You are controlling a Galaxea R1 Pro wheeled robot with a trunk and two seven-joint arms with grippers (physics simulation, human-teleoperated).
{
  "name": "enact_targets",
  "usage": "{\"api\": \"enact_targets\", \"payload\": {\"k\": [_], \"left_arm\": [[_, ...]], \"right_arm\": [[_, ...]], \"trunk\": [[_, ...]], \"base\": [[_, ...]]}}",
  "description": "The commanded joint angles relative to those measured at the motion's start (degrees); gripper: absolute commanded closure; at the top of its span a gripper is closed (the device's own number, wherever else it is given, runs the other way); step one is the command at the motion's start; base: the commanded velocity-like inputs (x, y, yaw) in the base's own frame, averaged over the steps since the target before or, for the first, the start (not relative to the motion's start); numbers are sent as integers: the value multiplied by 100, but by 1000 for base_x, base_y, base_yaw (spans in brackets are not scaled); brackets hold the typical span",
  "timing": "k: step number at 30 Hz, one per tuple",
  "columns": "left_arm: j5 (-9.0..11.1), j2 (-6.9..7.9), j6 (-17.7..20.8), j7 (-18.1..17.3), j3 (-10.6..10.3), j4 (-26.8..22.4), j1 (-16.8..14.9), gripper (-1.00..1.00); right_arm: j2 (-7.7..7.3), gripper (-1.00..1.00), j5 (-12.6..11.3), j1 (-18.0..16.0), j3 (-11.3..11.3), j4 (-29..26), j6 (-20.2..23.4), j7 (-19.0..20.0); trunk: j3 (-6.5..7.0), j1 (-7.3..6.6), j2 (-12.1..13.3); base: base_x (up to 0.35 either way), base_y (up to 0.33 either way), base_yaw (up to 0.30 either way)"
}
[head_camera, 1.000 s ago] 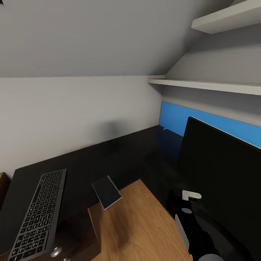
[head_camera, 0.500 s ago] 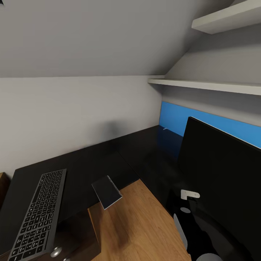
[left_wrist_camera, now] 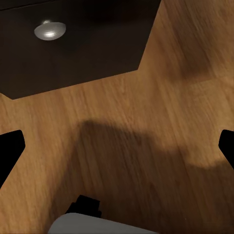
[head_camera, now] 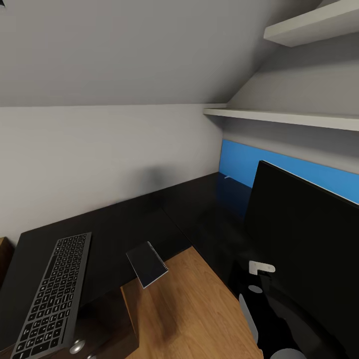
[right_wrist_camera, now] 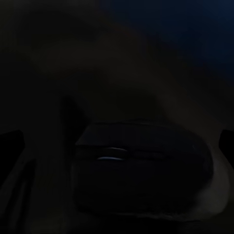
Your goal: In the bedroom, organize the workspace by keeping the computer under the desk, ensuring the monitor is on the desk, placing the keyboard on the desk next to the monitor, placing the mouse on the desk next to the keyboard, moving the folder from the swivel chair onto the desk next to the mouse, stacking the notebook on top of the folder with the pen on top of the notebook, and positioning the swivel chair next to the desk.
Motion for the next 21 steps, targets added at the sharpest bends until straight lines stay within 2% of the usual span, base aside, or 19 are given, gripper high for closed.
{"api": "enact_targets", "payload": {"k": [1, 21], "left_arm": [[-5, 0, -17, 26, -9, 2, -3, -100], [-5, 2, -17, 26, -7, 2, -3, -100]], "right_arm": [[3, -100, 41, -2, -11, -11, 47, -4], [-4, -100, 41, -2, -9, -18, 51, -15]], "trunk": [[-6, 0, -3], [-6, 0, -3]], "base": [[0, 0, 0], [0, 0, 0]]}}
